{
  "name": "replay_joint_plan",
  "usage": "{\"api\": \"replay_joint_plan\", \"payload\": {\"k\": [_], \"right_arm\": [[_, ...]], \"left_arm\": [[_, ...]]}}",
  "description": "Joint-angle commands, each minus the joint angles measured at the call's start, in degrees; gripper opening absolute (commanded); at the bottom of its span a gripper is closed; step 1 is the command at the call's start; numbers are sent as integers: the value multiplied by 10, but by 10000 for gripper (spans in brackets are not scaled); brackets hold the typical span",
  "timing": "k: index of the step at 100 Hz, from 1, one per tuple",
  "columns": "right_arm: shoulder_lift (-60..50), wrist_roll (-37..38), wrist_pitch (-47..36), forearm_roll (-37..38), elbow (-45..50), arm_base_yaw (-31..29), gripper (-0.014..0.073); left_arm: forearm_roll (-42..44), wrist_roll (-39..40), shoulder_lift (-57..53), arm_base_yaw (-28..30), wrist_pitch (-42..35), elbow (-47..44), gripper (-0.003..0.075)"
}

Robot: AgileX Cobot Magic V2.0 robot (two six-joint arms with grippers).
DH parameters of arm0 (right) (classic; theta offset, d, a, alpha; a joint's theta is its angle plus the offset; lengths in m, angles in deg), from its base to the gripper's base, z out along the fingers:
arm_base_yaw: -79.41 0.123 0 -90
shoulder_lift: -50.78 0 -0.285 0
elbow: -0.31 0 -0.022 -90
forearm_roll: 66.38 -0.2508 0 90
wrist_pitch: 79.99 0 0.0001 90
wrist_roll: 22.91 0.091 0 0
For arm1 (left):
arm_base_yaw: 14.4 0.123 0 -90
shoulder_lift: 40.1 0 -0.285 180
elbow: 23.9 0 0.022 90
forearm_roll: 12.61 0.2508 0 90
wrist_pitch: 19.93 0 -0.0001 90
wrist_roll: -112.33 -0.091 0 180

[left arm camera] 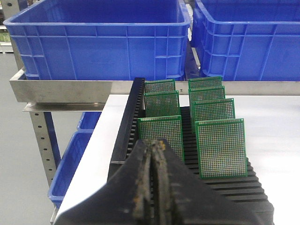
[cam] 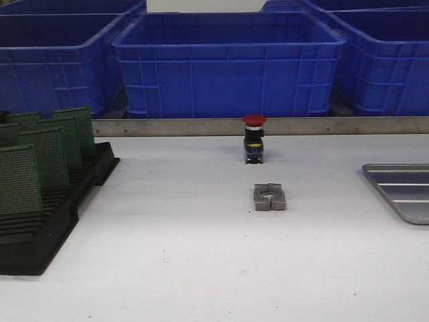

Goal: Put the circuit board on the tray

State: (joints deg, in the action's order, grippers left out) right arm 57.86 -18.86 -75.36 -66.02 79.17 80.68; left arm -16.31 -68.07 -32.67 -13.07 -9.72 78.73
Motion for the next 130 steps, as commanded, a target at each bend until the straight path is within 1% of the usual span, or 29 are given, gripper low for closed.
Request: {"api": "replay_joint_plan", "payload": {"k": [1, 17, 24, 32, 52, 58, 65, 69, 84, 98, 112, 130], "right_arm": [[-12, 0, -46, 6, -1, 0, -60], [-12, 0, -46, 6, -1, 0, -60], [-12, 0, -46, 6, -1, 0, -60], [-12, 0, -46, 6, -1, 0, -60], [-12, 0, -46, 6, -1, 0, -60], [-12, 0, -46, 6, -1, 0, -60], [-12, 0, -46, 6, -1, 0, -60], [-12, 0, -46, 6, -1, 0, -60], [-12, 0, -46, 6, -1, 0, -60], [-12, 0, -46, 6, -1, 0, -60], [-12, 0, -46, 6, -1, 0, -60], [-12, 0, -46, 6, -1, 0, -60]], "left_arm": [[-3, 1, -16, -3, -46, -11, -20], [-3, 1, -16, -3, -46, -11, -20], [21, 1, -16, -3, -49, -11, -20], [22, 1, -16, -3, -55, -11, -20], [20, 1, -16, -3, -140, -10, -20], [8, 1, -16, -3, -138, 2, -20], [-20, 1, -16, -3, -116, 25, -20], [-33, 1, -14, -3, -85, 47, -20], [-30, 1, 26, -3, 44, 147, -20], [-15, 1, 99, -3, 124, 241, -20], [-6, 1, 188, -3, 180, 321, -20], [-5, 1, 298, -3, 225, 413, -20]]}}
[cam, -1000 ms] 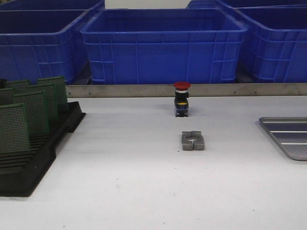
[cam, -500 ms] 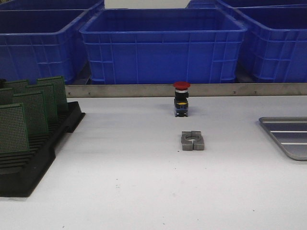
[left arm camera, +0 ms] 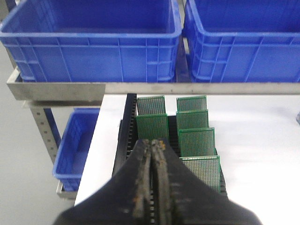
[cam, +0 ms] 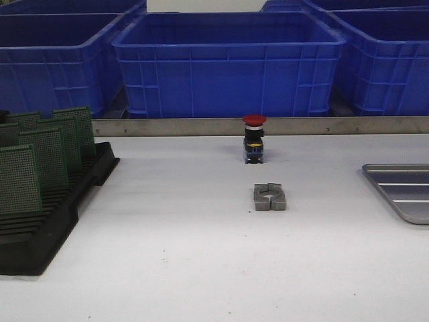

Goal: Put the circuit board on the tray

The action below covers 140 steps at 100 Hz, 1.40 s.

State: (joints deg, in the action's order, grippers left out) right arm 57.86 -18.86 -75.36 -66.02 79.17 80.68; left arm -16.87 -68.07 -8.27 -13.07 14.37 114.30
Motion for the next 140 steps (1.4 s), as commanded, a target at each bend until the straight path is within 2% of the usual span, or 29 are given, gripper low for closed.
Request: {"api": "replay_joint_plan", "payload": {"k": [1, 8, 15, 22, 37, 44, 60, 68, 90, 98, 112, 122, 140], "right_arm": [[-12, 0, -46, 6, -1, 0, -60], [-12, 0, -46, 6, -1, 0, -60], [-12, 0, -46, 6, -1, 0, -60], [-12, 0, -46, 6, -1, 0, -60], [-12, 0, -46, 6, -1, 0, -60], [-12, 0, -46, 6, -1, 0, -60], [-12, 0, -46, 6, -1, 0, -60], [-12, 0, -46, 6, -1, 0, -60], [-12, 0, -46, 6, -1, 0, -60], [-12, 0, -46, 6, -1, 0, -60], [-12, 0, -46, 6, -1, 0, -60], [-12, 0, -46, 6, -1, 0, -60], [-12, 0, -46, 6, -1, 0, -60]], "left_arm": [[1, 1, 62, -3, -14, 64, -19], [1, 1, 103, -3, -9, 93, -10], [1, 1, 143, -3, -8, 119, 36], [1, 1, 183, -3, 1, 146, 131], [1, -8, 269, -3, 22, 199, 420], [1, -37, 311, -3, 40, 225, 489], [-32, -138, 404, -3, 94, 290, 466], [-75, -255, 447, -3, 134, 321, 452], [-202, -565, 562, -3, 303, 408, 410], [-234, -679, 586, -7, 325, 419, 398], [-234, -871, 611, -26, 331, 420, 396], [-234, -923, 626, -37, 324, 420, 396], [-233, -925, 658, -41, 322, 420, 396]]}}
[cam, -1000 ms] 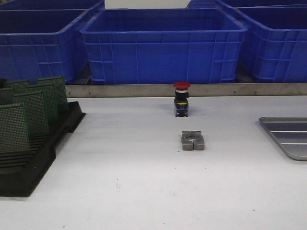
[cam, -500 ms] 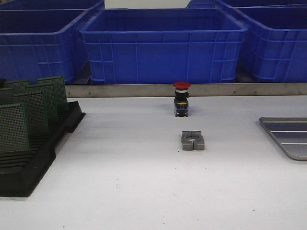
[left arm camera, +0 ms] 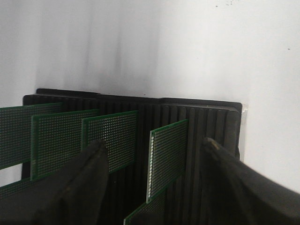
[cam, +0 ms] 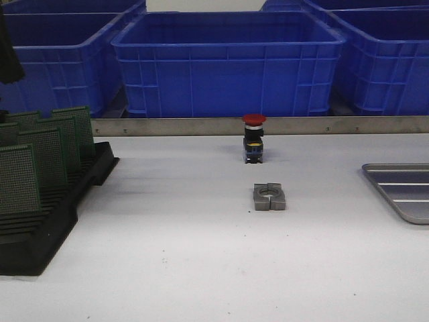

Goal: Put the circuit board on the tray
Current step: 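Lower the left gripper onto a green circuit board in the rack and grasp it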

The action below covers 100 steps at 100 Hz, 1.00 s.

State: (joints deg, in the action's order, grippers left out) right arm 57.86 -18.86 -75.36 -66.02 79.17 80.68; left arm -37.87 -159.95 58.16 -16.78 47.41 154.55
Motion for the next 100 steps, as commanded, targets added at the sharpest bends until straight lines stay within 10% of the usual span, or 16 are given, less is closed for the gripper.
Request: {"api": "replay_joint_plan", "payload": {"k": [1, 66, 100], "right_arm": [[-12, 0, -46, 6, -1, 0, -60], [-12, 0, -46, 6, -1, 0, -60], [-12, 0, -46, 6, -1, 0, -60]], "left_arm": [[-23, -6, -3, -4, -8, 17, 396], [-11, -6, 121, -4, 4, 17, 390], [-4, -6, 129, -4, 62, 45, -1]]}}
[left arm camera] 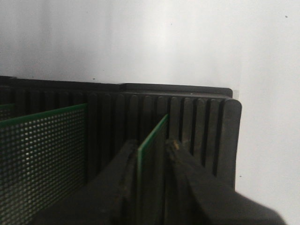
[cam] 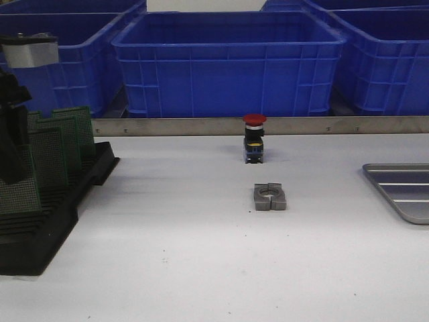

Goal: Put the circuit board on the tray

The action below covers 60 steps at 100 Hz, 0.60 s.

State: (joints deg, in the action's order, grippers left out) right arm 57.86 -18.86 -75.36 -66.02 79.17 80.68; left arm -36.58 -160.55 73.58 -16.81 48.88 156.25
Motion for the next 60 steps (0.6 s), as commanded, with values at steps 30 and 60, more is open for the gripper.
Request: {"api": "replay_joint_plan", "payload": {"k": [30, 60], "right_arm": [[-12, 0, -46, 6, -1, 0, -60], [-12, 0, -46, 6, -1, 0, -60]], "left_arm": [[-60, 1, -54, -3, 49, 75, -20], [-270, 1, -71, -30, 49, 84, -20]]}}
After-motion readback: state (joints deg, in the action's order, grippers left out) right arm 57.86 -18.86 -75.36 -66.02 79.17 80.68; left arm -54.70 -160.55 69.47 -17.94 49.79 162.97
